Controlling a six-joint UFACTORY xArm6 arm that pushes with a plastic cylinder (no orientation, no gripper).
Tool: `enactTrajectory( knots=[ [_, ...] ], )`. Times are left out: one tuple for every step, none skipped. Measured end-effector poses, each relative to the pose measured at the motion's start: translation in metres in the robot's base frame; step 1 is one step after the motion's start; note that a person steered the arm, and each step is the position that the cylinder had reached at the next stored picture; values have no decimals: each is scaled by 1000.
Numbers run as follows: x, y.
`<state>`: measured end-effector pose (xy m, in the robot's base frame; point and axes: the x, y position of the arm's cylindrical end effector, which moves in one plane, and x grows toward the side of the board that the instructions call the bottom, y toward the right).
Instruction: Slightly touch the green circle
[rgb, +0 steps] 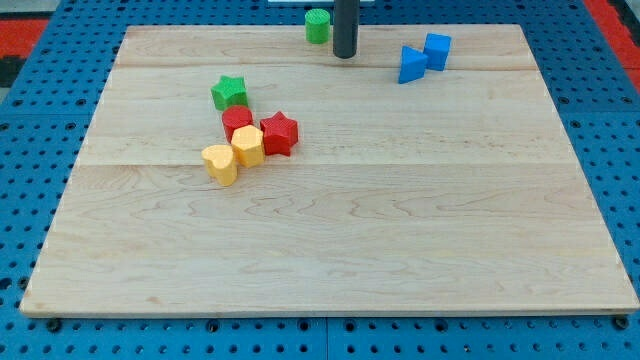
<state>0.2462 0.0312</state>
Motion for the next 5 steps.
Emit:
enactTrajectory(
  knots=[
    [0, 5],
    [0, 11],
    [-3, 12],
    [-8, 53],
    [-11, 76]
  ],
)
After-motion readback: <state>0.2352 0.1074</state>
